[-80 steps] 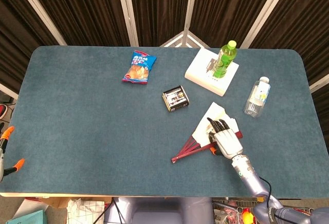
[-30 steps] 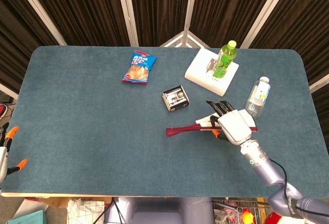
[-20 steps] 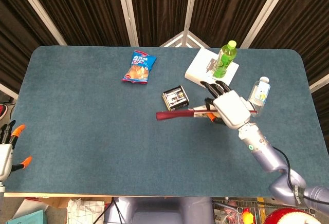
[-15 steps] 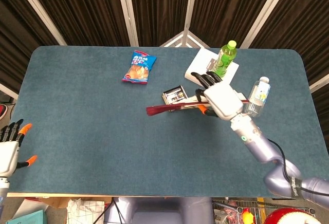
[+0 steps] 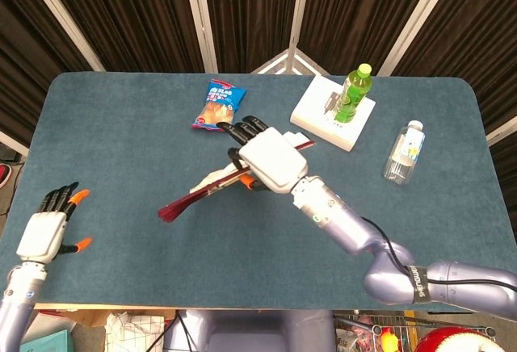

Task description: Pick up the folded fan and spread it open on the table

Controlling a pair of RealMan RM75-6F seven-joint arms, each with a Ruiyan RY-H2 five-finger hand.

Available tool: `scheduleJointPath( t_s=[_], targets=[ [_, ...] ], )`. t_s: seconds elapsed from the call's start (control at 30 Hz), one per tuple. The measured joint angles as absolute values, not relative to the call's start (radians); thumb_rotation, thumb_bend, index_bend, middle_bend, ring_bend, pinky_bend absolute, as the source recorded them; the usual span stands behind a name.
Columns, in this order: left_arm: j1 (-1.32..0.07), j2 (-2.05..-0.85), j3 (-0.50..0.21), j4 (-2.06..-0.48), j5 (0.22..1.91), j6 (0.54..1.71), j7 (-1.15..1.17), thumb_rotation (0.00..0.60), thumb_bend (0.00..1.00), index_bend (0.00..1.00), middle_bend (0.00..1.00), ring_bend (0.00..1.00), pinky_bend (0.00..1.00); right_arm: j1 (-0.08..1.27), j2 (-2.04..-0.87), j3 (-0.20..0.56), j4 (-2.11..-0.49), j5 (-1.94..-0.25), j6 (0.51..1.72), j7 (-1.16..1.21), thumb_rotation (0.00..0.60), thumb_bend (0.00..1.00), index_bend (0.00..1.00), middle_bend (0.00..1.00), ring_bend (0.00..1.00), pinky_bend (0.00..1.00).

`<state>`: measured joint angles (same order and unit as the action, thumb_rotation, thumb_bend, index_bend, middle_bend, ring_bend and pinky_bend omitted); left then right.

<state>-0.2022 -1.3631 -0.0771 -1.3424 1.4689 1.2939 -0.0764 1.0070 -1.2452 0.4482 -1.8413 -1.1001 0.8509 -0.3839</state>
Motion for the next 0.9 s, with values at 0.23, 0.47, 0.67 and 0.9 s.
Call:
scheduleJointPath(
  t_s=[0.23, 0.47, 0.67, 0.9],
  targets=[
    [-0.264, -1.477, -0.116, -1.239, 1.507, 1.317, -0.236, 0.6, 0.03, 0.26, 0.02, 0.0, 0.11, 1.063, -1.269, 0.473, -1.911, -0.971, 0.936, -0.484, 0.6, 0.46, 0.86, 0.14, 0.2, 0.17],
    [-0.323, -1.603, -0.137, -1.15, 1.548, 1.351, -0.354, 0.6, 0.04, 0.31, 0.1, 0.0, 0.11, 1.086, -1.274, 0.469, -1.958, -0.921, 1.001, -0.523, 0.6, 0.47, 0.86, 0.14, 0.2, 0.17],
    [-0.366, -1.703, -0.144, -1.139, 1.572, 1.383, -0.47, 0.6, 0.04, 0.34, 0.13, 0.0, 0.11, 1.092, -1.26, 0.449, -1.969, -0.896, 1.019, -0.527, 0.6, 0.46, 0.86, 0.14, 0.2, 0.17],
    [-0.421, -1.755, -0.172, -1.169, 1.542, 1.341, -0.555, 0.6, 0.04, 0.36, 0.16, 0.0, 0.11, 1.094, -1.24, 0.436, -1.981, -0.893, 1.029, -0.516, 0.6, 0.47, 0.86, 0.14, 0.2, 0.17]
  ],
)
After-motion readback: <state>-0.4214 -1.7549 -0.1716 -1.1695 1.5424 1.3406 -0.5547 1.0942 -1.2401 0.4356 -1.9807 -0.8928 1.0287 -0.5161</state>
